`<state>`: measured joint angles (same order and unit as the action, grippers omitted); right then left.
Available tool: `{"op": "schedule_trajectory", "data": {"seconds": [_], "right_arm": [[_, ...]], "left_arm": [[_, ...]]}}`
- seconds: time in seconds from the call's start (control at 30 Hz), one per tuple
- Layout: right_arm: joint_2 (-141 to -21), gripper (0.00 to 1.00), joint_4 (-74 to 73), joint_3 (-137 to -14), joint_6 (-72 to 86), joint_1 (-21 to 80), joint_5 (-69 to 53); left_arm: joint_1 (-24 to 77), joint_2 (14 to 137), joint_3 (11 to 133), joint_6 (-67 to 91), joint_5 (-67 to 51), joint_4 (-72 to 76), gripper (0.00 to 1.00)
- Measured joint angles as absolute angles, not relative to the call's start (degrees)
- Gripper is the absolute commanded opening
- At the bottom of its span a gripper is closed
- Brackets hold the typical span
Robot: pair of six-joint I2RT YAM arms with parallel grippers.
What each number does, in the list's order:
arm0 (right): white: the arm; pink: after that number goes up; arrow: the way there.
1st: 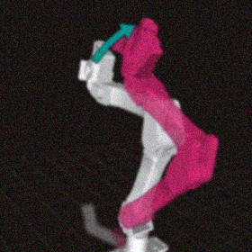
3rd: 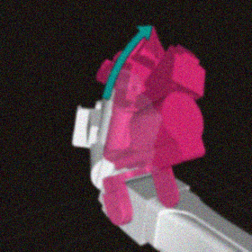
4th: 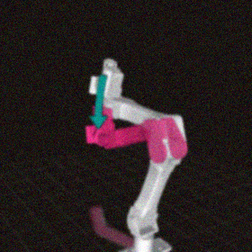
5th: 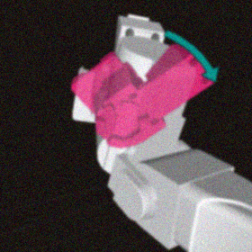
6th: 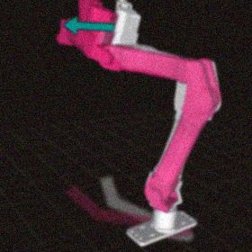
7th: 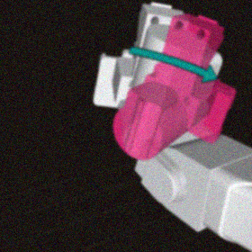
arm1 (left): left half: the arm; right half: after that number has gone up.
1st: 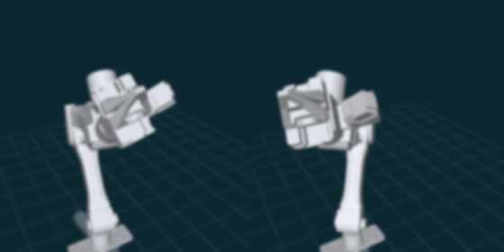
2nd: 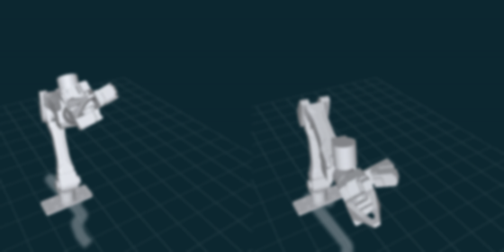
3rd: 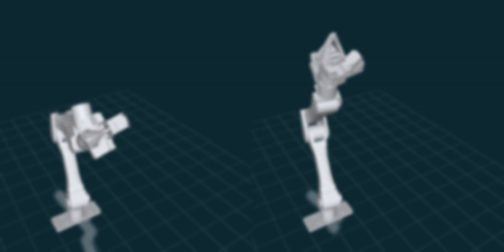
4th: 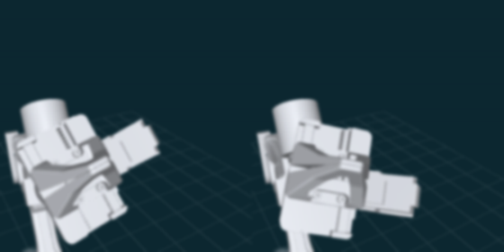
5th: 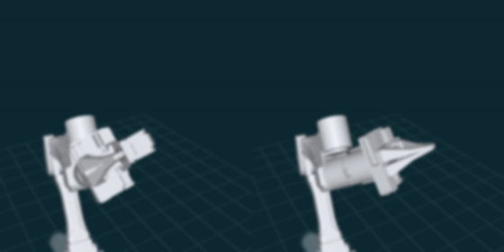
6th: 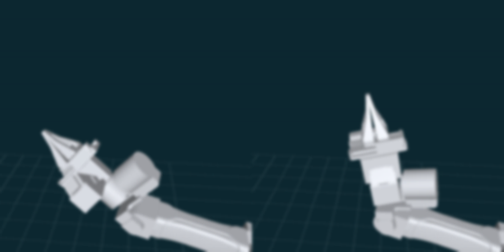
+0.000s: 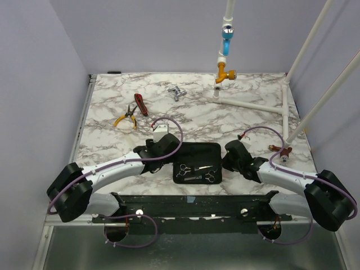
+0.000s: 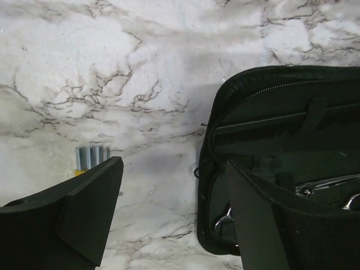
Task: Sort the hair-cutting tools
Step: Adjust the hairdressing tool bag at the center of the board.
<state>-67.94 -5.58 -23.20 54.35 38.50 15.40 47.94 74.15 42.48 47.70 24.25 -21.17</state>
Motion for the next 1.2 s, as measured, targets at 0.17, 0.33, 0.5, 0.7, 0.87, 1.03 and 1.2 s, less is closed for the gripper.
{"op": "schedule_trajectory", "data": {"seconds": [0.17, 0.33, 0.5, 0.7, 0.87, 1.03, 1.2], "right_arm": [[-68.86, 0.01, -4.21, -23.18, 54.54, 38.5, 15.38], [-69.36, 0.01, -3.27, -23.18, 54.57, 38.5, 15.38], [-69.56, 0.01, -2.87, -23.18, 54.54, 38.5, 15.35], [-69.56, 0.01, -2.87, -23.18, 54.54, 38.5, 15.38], [-69.56, 0.01, -2.87, -23.18, 54.57, 38.5, 15.38], [-69.58, 0.01, -2.63, -23.07, 54.65, 38.5, 15.38], [-69.65, 0.01, -2.02, -22.81, 54.94, 38.5, 15.38]], "left_arm": [[51.96, 75.72, 43.83, 48.88, 29.67, -26.2, 0.79], [55.11, 81.54, 47.62, 49.43, 33.06, -28.88, 0.8], [56.29, 85.45, 50.11, 49.3, 33.43, -29.45, 0.8], [56.51, 87.57, 51.13, 49.1, 33.41, -29.41, 0.78], [57.06, 87.81, 51.13, 49.3, 33.36, -29.36, 0.77], [58.46, 88.09, 51.13, 50.13, 33.19, -29.32, 0.75], [59.29, 89.01, 51.11, 50.81, 33.01, -29.32, 0.72]]}}
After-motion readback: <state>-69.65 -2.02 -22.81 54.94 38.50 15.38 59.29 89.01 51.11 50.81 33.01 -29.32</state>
